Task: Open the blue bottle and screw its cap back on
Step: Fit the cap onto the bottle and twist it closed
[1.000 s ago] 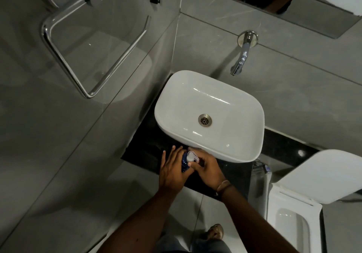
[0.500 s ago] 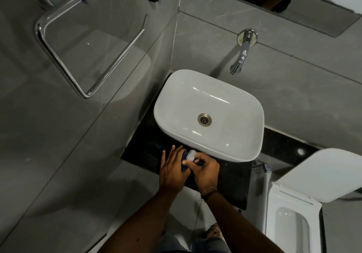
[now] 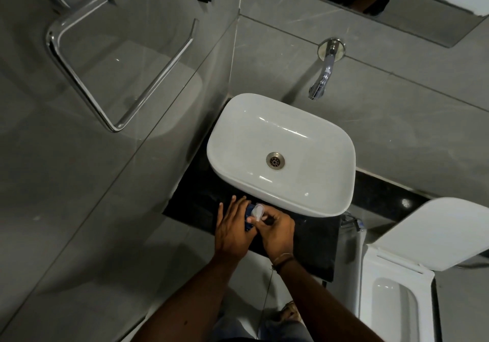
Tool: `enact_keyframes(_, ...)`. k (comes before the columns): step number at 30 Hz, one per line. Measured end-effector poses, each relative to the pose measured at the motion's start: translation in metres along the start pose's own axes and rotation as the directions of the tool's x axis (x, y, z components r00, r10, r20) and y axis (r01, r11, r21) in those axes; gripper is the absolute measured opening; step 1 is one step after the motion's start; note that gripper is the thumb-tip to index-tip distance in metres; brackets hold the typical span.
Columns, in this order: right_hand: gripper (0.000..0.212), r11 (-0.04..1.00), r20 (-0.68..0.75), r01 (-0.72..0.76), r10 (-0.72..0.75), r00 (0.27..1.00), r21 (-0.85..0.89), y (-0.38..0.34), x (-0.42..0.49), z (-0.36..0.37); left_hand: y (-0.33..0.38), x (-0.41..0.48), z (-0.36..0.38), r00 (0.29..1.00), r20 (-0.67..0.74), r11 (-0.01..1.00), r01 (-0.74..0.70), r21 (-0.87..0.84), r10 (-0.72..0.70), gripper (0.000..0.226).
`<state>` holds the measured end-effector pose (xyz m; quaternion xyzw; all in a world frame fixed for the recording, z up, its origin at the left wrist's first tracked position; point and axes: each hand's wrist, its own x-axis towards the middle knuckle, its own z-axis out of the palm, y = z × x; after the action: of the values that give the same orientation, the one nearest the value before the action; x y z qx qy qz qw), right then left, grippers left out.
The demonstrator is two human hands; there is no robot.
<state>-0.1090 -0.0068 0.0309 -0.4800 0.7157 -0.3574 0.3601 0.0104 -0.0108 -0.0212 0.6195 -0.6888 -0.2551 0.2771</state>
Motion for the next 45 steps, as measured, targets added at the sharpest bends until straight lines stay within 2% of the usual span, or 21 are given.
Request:
enact_keyframes(6,0.032,0.999,-0.017,-0.035,0.035,0.999,0.004,0.002,-0.001,0.003,0.0,0.0,-0.001,1.0,0.003,1.0,0.003,-0.001,-0.003,0.061)
enact_keyframes(27,0.036,0.998,-0.011,-0.05,0.05,0.999,0.034,-0.001,-0.006,0.003,-0.002,-0.002,0.0,1.0,0.015,1.0,-0.006,0.025,0.006,0.069)
enact_keyframes(35,0.038,0.989,-0.045,-0.132,0.135,0.99,0.06,-0.016,-0.003,0.004,0.001,-0.002,-0.001,1.0,-0.015,1.0,0.007,0.016,-0.007,0.063)
enact_keyframes(38,0.04,0.991,-0.041,-0.117,0.12,0.992,0.063,-0.016,-0.004,0.004,0.002,-0.002,-0.002,1.0,-0.016,1.0,0.002,0.02,-0.002,0.063)
enact_keyframes(45,0.031,0.996,-0.053,-0.082,0.084,0.995,0.03,-0.013,-0.004,0.001,0.001,-0.003,-0.003,1.0,-0.005,1.0,-0.002,0.019,0.002,0.067)
